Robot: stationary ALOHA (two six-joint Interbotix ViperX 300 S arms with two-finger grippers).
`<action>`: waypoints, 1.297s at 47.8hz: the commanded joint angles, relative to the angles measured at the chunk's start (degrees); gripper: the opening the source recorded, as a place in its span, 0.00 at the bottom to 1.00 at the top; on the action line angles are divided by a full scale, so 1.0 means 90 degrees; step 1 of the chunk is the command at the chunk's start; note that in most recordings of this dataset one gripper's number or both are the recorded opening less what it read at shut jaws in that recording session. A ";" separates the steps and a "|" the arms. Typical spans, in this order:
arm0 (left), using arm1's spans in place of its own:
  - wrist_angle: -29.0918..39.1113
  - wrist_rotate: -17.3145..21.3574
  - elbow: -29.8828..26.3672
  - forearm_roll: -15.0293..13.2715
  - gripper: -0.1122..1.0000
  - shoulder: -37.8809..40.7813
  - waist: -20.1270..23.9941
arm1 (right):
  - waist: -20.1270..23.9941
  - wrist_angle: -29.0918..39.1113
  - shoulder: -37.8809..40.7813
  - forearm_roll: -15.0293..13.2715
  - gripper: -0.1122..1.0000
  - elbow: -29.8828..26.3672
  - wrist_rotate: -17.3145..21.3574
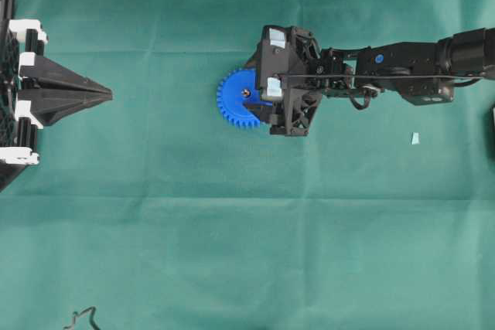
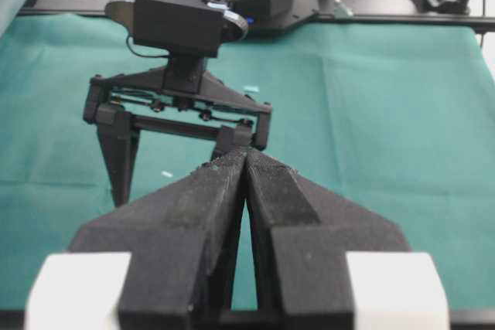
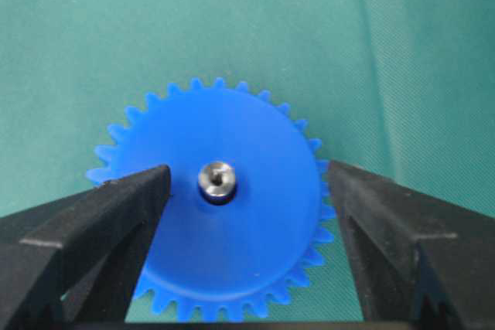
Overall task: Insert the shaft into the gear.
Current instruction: 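Open the right gripper and withdraw it right, away from the gear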
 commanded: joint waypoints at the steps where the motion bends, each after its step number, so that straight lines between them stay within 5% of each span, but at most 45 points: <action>1: -0.0010 0.0000 -0.0186 0.0020 0.10 0.0029 0.0000 | 0.0020 0.0000 -0.0410 0.0000 0.92 -0.0049 0.0000; 25: 0.0068 0.0000 -0.0186 0.0020 0.10 0.0010 0.0000 | 0.0010 0.0059 -0.2520 -0.0117 0.92 0.0674 -0.0010; 62: 0.0107 0.0010 -0.0186 0.0020 0.10 0.0000 0.0000 | 0.0010 -0.0127 -0.5859 0.0010 0.92 0.3066 0.0059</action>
